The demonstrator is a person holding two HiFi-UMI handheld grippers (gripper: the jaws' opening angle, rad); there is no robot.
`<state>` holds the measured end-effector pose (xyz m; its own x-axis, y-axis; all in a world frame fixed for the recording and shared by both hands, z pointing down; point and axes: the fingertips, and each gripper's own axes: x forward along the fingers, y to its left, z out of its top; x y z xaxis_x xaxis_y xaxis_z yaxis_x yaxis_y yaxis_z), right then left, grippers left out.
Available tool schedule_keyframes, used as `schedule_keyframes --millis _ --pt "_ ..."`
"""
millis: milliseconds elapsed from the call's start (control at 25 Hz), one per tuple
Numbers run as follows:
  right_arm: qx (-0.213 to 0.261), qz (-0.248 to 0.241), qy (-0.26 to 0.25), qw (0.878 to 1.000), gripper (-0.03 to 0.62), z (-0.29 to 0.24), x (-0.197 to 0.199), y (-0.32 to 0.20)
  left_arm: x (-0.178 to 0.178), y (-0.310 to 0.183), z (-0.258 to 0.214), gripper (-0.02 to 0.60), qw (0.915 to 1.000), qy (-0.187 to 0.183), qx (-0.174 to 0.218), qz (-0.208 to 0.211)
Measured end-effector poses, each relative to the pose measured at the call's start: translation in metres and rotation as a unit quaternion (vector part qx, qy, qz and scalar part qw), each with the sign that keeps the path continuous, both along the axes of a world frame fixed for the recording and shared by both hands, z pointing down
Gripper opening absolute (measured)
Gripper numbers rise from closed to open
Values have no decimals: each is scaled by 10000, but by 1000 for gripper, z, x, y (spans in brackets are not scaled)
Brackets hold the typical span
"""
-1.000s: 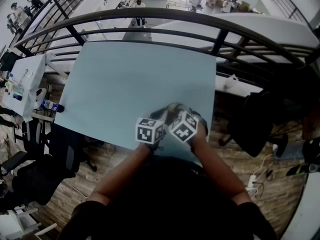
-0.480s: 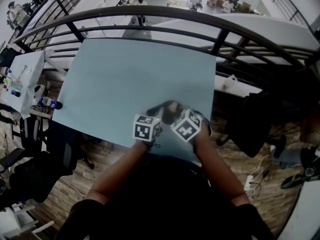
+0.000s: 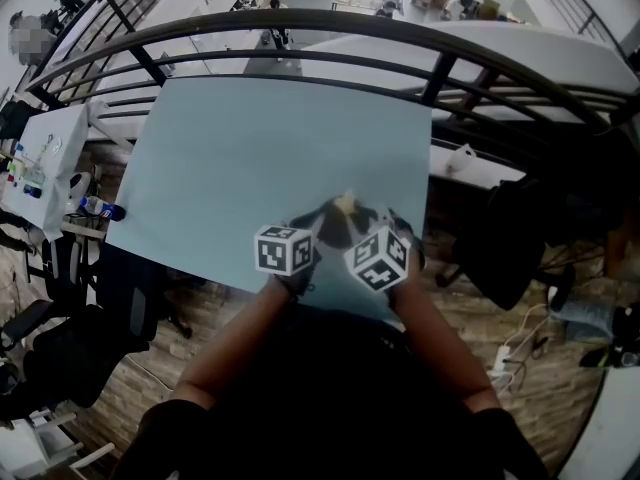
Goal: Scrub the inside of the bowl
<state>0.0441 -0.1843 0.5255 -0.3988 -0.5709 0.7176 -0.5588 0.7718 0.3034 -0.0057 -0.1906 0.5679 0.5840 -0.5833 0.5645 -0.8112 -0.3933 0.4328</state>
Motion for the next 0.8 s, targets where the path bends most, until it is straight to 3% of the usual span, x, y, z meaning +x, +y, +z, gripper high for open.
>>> schedule_keyframes --millis 160,280,360,520,680,800 --pt "322 11 -184 9993 63 -20 -3 -1 0 -1 1 9 9991 360 -238 -24" --pt "524 3 -484 9975 63 -40 0 -3 8 1 0 9 9944 922 -509 117" --pt "579 -21 -684 9960 63 -52 1 -3 14 3 -3 9 9872 1403 -715 239" --pt "232 -110 -1298 9912 63 -68 3 5 20 10 -8 9 9712 2142 -935 465" --pt "72 -261 -1828 9828 63 -97 12 19 26 21 -18 9 9477 2909 -1017 831" --pt "-79 -343 -2053 9781 63 -109 20 25 27 23 -26 9 9336 3280 -1006 1035"
